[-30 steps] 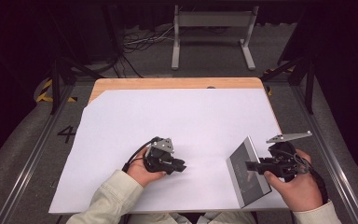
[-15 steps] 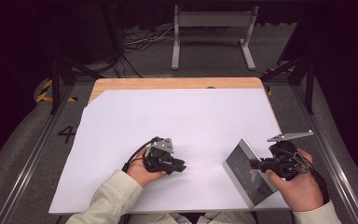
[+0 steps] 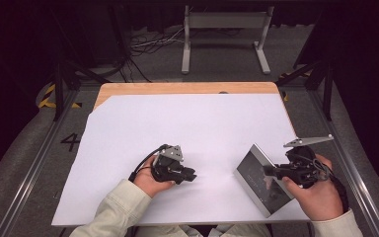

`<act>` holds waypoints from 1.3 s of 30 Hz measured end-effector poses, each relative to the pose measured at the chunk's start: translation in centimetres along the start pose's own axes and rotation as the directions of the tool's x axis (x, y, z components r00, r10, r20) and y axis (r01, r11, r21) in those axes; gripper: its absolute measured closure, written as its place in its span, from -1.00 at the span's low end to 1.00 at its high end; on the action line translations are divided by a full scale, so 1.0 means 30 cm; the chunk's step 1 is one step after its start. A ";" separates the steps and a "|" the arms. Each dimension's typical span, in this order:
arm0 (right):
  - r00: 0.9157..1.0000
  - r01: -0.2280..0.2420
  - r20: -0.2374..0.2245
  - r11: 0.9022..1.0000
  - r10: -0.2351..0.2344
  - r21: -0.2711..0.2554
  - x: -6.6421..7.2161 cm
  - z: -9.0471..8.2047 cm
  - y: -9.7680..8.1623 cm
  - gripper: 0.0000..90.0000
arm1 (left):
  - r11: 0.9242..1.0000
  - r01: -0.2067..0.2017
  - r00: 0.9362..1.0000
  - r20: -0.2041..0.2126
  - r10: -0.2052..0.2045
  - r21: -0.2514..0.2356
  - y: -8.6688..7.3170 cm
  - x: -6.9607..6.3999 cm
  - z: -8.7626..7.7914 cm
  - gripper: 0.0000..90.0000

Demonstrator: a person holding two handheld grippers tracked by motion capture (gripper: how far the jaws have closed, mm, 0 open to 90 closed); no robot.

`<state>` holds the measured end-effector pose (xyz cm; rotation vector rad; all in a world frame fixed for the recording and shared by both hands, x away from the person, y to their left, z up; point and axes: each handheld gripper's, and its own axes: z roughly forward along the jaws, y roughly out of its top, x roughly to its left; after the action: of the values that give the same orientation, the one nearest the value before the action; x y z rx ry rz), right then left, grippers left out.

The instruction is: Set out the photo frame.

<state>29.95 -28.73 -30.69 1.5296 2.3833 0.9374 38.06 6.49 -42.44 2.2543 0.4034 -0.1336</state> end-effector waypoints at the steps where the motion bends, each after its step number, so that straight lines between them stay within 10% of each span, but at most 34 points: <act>1: 1.000 0.011 0.003 1.000 -0.011 0.000 0.003 -0.005 0.011 0.86 | 1.000 0.000 1.000 -0.003 0.000 -0.005 -0.003 0.003 -0.004 0.67; 20: 0.989 0.145 -0.021 0.989 -0.145 0.008 0.007 -0.010 0.152 0.86 | 0.998 0.053 0.997 -0.057 -0.055 -0.043 -0.053 0.011 -0.079 0.66; 39: 0.940 0.329 -0.114 0.943 -0.323 0.045 0.020 0.050 0.281 0.86 | 0.995 0.085 0.992 -0.092 -0.090 -0.059 -0.096 0.013 -0.126 0.65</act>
<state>36.80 -25.21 -26.88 1.0737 2.6531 0.8919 37.33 11.19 -42.11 2.1950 0.5501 -0.0609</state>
